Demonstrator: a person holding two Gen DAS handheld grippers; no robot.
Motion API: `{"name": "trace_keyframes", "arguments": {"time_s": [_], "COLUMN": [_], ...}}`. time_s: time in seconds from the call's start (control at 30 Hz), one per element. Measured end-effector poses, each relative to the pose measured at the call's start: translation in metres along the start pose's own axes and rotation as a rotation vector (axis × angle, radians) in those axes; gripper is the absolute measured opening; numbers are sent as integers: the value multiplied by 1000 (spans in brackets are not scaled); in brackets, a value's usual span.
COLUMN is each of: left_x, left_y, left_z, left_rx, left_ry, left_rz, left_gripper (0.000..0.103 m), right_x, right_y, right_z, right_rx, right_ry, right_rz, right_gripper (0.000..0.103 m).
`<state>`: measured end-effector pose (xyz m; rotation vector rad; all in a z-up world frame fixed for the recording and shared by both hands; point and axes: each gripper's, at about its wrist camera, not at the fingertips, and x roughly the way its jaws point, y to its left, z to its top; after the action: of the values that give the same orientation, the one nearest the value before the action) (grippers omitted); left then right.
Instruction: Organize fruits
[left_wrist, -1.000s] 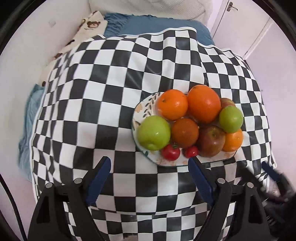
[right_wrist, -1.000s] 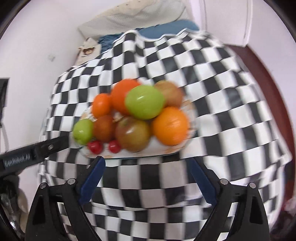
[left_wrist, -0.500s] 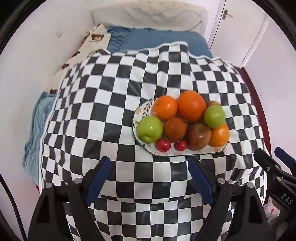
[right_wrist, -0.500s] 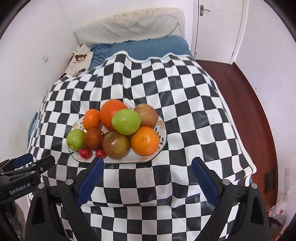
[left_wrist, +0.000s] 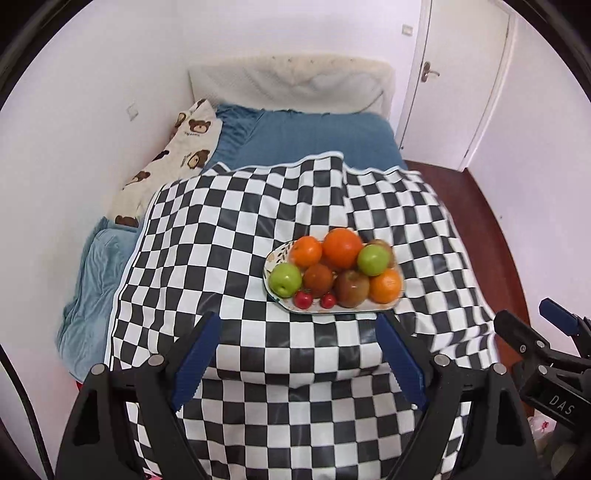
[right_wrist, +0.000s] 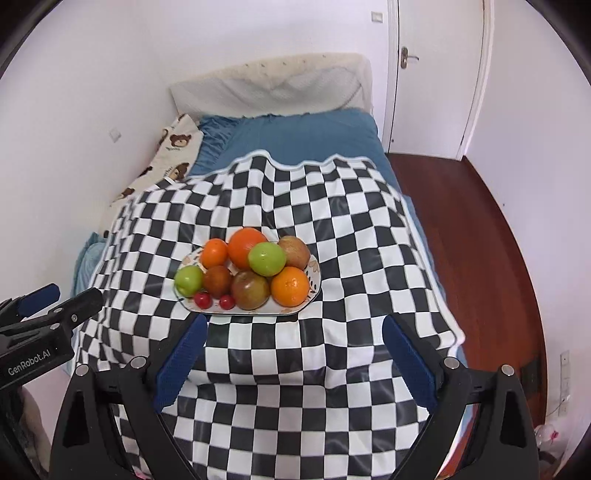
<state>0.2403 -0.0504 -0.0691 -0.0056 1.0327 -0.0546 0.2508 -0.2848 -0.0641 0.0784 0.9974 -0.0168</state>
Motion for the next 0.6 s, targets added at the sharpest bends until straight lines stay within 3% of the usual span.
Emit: {"name": "trace_keyframes", "arguments": {"time_s": [0.3,0.6], "left_x": [-60,-89], "left_y": [-8,-13], "left_z": [-16,-26], "left_rx": [0,3], "left_ry": [-45,-73], "left_rz": [-35,-28], "left_gripper": [85,85], "right_x": [-82,-122], "right_y": [-2,4], "right_z": [-7,-16], "right_rx": [-8,-20], "right_ry": [-61,-85], "right_rz": [14,23], "right_gripper": [99,99]}}
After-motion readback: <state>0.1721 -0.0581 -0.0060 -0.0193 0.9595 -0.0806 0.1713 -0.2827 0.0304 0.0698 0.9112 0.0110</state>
